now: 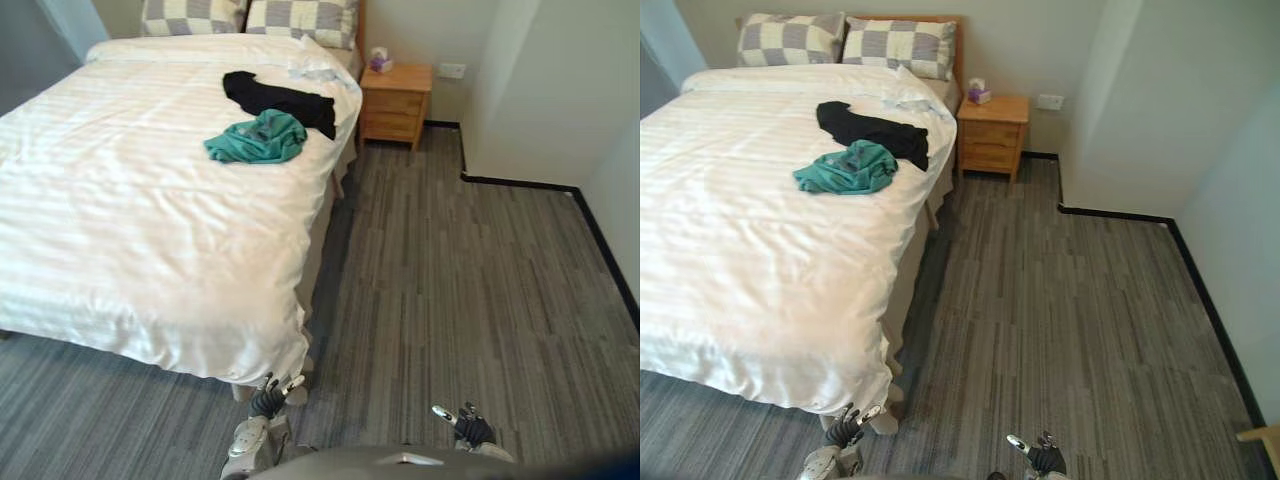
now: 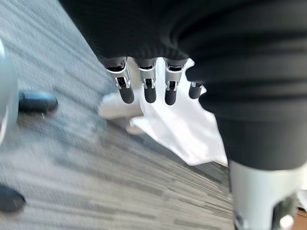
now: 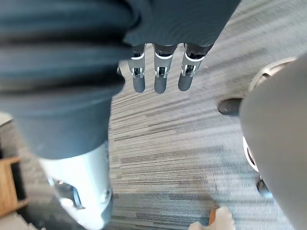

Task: Tidy the bed and pick cloth on bed and put in laundry

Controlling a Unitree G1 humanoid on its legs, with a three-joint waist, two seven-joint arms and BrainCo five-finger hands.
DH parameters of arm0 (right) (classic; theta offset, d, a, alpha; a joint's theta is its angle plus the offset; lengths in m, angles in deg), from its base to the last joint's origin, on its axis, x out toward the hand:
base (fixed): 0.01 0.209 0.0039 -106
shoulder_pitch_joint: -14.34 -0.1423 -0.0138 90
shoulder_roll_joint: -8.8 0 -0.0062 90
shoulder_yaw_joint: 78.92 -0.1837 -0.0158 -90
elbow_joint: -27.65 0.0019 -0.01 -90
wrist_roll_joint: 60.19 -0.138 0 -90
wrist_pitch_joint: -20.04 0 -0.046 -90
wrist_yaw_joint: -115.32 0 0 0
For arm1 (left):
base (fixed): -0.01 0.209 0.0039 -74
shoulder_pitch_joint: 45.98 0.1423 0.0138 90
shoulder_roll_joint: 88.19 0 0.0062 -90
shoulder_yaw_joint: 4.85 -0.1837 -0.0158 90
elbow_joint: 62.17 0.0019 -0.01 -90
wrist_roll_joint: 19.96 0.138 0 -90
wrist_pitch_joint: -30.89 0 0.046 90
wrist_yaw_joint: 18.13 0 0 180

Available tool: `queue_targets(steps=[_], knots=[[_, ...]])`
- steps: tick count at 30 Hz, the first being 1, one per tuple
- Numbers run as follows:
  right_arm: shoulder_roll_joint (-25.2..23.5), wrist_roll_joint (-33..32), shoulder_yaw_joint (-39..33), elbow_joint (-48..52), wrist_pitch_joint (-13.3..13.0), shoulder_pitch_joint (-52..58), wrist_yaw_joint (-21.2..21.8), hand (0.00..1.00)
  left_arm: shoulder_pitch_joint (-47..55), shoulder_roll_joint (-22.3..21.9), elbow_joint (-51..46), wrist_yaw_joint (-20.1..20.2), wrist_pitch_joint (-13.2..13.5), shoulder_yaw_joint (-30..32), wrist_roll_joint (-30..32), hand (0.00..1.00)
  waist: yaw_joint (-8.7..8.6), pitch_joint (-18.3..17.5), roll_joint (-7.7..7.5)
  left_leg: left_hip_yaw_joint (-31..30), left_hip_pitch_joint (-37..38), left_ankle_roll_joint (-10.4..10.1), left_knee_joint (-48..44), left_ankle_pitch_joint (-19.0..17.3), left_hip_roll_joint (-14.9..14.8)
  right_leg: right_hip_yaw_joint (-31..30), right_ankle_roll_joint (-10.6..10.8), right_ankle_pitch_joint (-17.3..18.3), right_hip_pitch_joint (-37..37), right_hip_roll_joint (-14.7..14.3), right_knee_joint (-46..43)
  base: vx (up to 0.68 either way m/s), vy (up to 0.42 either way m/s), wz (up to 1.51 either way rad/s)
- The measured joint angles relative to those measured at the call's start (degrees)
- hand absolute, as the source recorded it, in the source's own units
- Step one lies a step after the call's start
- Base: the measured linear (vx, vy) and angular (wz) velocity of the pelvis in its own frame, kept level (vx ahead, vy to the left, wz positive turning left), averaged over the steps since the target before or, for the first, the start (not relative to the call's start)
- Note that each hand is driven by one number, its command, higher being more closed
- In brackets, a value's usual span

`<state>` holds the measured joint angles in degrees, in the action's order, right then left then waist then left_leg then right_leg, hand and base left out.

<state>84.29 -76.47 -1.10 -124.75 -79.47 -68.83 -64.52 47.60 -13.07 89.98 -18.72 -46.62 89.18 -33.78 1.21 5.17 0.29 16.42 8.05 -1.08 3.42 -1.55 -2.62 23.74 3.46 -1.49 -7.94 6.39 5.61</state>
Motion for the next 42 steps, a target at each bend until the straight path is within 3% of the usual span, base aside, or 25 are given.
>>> queue_targets(steps=[1, 7, 10, 15, 17, 18, 19, 20, 21, 22, 24, 25, 26, 28, 29, 31, 36, 38, 39, 40, 41, 42], knots=[[1.1, -0.4, 5.9, -1.7, 0.4, -1.5, 0.8, 0.00, 2.1, 1.7, 0.5, 0.2, -4.4, 0.1, 2.2, 0.00, -0.64, -1.8, -0.33, 0.3, 2.9, 0.6, 2.5, 0.0, 2.0, 0.9, 1.5, 0.0, -2.0, 1.4, -0.1, 0.01, 0.021, 0.05], [1.1, -0.4, 5.9, -1.7, 0.6, -1.4, 0.8, 0.00, 2.1, 1.7, 0.5, 0.2, -4.8, 0.1, 2.0, 0.00, -0.82, -1.8, -0.34, 0.3, 2.9, 0.6, 2.5, 0.0, 1.9, 0.9, 1.5, 0.0, -2.0, 1.4, -0.1, 0.00, 0.000, 0.00], [1.1, -0.5, 5.9, -1.7, 1.7, -1.4, 0.8, 0.00, 2.1, 1.9, 0.5, 0.3, -6.6, 0.0, 0.5, 0.00, -1.06, -1.8, -0.35, 0.6, 2.8, 0.5, 2.5, 0.0, 1.9, 0.6, 1.5, 0.0, -1.8, 1.3, -0.1, 0.00, 0.000, -0.03], [1.4, -0.4, 6.3, -1.6, 2.8, -1.5, 0.9, 0.00, 2.1, 2.7, 0.5, 0.8, -10.7, 0.1, -8.5, 0.00, -0.82, -1.4, -0.92, 4.1, 2.9, 0.0, 2.1, -0.6, 1.1, -3.1, 1.0, -0.3, -0.4, 0.5, 0.2, -0.01, -0.012, -0.32], [1.9, -0.2, 7.4, -1.6, 3.1, -2.0, 1.7, 0.00, 2.2, 3.4, 0.3, 1.9, -11.7, 0.7, -12.5, 0.00, -0.22, -0.9, -1.21, 6.2, 1.2, -0.8, -2.9, -3.5, -0.4, -5.4, 0.3, 0.1, -0.3, 0.1, -0.1, 0.03, -0.043, -0.61], [1.8, 0.4, 8.4, -1.5, 3.5, -2.5, 2.2, 0.00, 2.4, 4.2, -0.1, 2.7, -12.2, 1.1, -14.7, 0.00, -0.11, -0.4, -1.41, 6.6, -2.4, -2.1, -12.5, -7.4, -2.7, -6.0, -0.2, 0.9, 0.4, -0.1, 0.2, 0.00, -0.110, -0.45], [1.4, 1.0, 8.6, -1.5, 3.8, -2.6, 2.6, 0.00, 2.3, 4.6, -0.8, 3.2, -12.2, 2.4, -16.0, 0.00, 0.03, 0.5, -2.09, 5.7, -7.8, -2.3, -25.2, -9.3, -5.7, -6.7, -0.5, 1.1, 0.3, -0.6, 0.0, -0.02, -0.145, -0.41], [1.4, 1.3, 8.7, -1.2, 3.8, -2.6, 2.7, 0.00, 2.3, 4.5, -1.6, 3.3, -12.2, 3.5, -16.5, 0.00, 0.13, 0.8, -2.03, 4.5, -10.3, -2.2, -31.2, -9.4, -7.1, -7.3, -0.7, 1.2, 0.1, -0.9, -0.2, 0.01, -0.147, -0.45], [1.8, 1.5, 9.6, 0.2, 4.2, -2.6, 3.1, 0.00, 2.3, 3.8, -3.0, 3.3, -11.5, 5.4, -16.4, 0.00, 1.14, 2.4, -1.12, 1.6, -14.1, -1.7, -41.3, -9.0, -9.1, -8.7, -1.7, 2.0, -0.6, -1.9, -1.8, 0.02, -0.071, -0.49], [2.8, 1.8, 9.7, 0.7, 4.2, -2.5, 3.2, 0.00, 2.2, 3.6, -3.5, 3.9, -11.6, 5.3, -16.4, 0.00, 1.72, 3.1, -0.19, -1.3, -15.2, -2.0, -43.9, -10.3, -9.1, -9.7, -1.7, 2.9, -0.6, -2.2, -2.8, 0.06, 0.050, -0.64], [4.1, 1.9, 9.5, 0.6, 4.6, -2.7, 3.8, 0.00, 2.3, 1.8, -3.6, 5.4, -11.6, 4.9, -16.4, 0.00, 2.06, 3.2, 1.30, -4.6, -15.0, -2.0, -36.4, -13.1, -6.9, -12.1, -1.3, 3.6, -0.6, -1.7, -3.5, 0.09, 0.165, -0.53], [4.5, 1.9, 9.4, 0.8, 4.5, -2.7, 4.3, 0.00, 2.4, 1.6, -3.6, 5.7, -11.7, 4.5, -16.4, 0.00, 1.90, 3.4, 2.02, -4.7, -14.8, -2.3, -29.6, -12.7, -6.0, -12.5, -0.9, 3.6, -0.4, -1.4, -3.5, 0.10, 0.168, -0.40], [5.0, 1.9, 9.4, 0.7, 4.6, -2.7, 4.4, 0.00, 2.6, 1.5, -3.5, 6.3, -11.9, 3.8, -16.9, 0.00, 1.87, 3.5, 2.48, -3.9, -13.7, -0.9, -23.3, -10.2, -5.0, -13.3, 0.4, 3.2, -0.2, -0.8, -2.9, 0.14, 0.158, -0.32], [4.3, 1.9, 9.5, 1.7, 4.4, -2.3, 4.8, 0.00, 3.2, 2.2, -3.7, 6.6, -12.1, 3.9, -17.0, 0.00, 2.29, 3.1, 1.84, -1.8, -11.8, -0.6, -18.4, -8.7, -2.7, -13.4, 1.0, 3.1, -0.4, 0.7, -3.8, 0.22, 0.126, -0.17], [4.2, 1.9, 9.6, 1.9, 4.3, -1.7, 5.2, 0.00, 3.3, 2.3, -4.1, 6.6, -12.1, 4.3, -17.1, 0.00, 2.61, 3.6, 1.55, -0.9, -11.0, 0.2, -17.9, -8.6, -2.0, -12.9, 1.3, 5.0, -0.5, 1.7, -5.5, 0.19, 0.060, -0.04], [4.1, 1.9, 10.4, 2.4, 4.0, -1.4, 5.4, 0.00, 4.0, 1.9, -5.0, 6.6, -12.3, 5.3, -16.8, 0.00, 2.62, 3.6, 1.58, -0.7, -10.9, 1.1, -19.3, -9.2, -2.0, -12.4, 1.6, 6.2, -0.6, 2.1, -7.1, 0.18, 0.048, 0.07], [4.1, 2.0, 10.4, 2.5, 4.1, -0.9, 5.1, 0.00, 4.4, 2.1, -5.6, 7.1, -12.3, 5.0, -16.0, 0.00, 3.03, 2.7, 0.56, 1.1, -8.9, 0.9, -17.9, -10.0, -1.5, -12.3, 2.7, 6.9, -0.6, 2.7, -8.1, 0.16, 0.005, -0.06], [3.8, 2.0, 9.8, 2.2, 4.5, -0.7, 4.5, 0.00, 4.1, 2.8, -4.6, 6.8, -12.3, 4.1, -15.5, 0.00, 2.85, 2.4, -0.04, 1.0, -7.0, 1.6, -15.6, -11.3, -0.2, -13.5, 3.7, 11.0, 2.2, 3.8, -16.2, 0.07, 0.032, -0.09], [3.7, 1.9, 8.0, 2.0, 4.5, -0.8, 4.3, 0.00, 3.9, 4.0, -4.4, 6.7, -12.2, 2.0, -14.1, 0.00, 2.59, 2.0, -0.70, 0.6, -6.8, 1.7, -15.8, -12.1, 0.3, -14.0, 3.5, 14.2, 7.1, 5.7, -27.4, 0.06, 0.022, 0.11], [3.7, 2.0, 7.5, 2.5, 4.2, -0.9, 4.1, 0.00, 3.3, 5.0, -3.8, 6.6, -11.9, -0.3, -13.6, 0.00, 1.84, 2.0, -1.83, 0.2, -5.3, 1.9, -15.5, -12.5, 1.6, -14.5, 2.5, 14.0, 12.5, 8.3, -40.3, 0.08, 0.026, 0.23], [3.7, 2.0, 7.5, 2.7, 4.1, -0.9, 4.0, 0.00, 2.9, 5.8, -3.6, 6.5, -11.8, -1.1, -13.6, 0.00, 1.49, 2.4, -2.52, -0.2, -4.0, 2.1, -14.9, -12.6, 2.4, -14.5, 1.7, 12.8, 14.3, 9.8, -45.9, 0.10, 0.057, 0.39], [3.6, 2.0, 7.6, 3.6, 3.1, -0.7, 3.6, 0.00, 2.8, 6.8, -3.3, 6.4, -11.8, -2.5, -13.6, 0.00, 0.72, 2.8, -3.53, -1.7, -0.8, 2.7, -13.2, -12.8, 3.9, -15.0, 0.3, 8.2, 17.3, 12.3, -55.2, 0.20, 0.073, 0.51]])
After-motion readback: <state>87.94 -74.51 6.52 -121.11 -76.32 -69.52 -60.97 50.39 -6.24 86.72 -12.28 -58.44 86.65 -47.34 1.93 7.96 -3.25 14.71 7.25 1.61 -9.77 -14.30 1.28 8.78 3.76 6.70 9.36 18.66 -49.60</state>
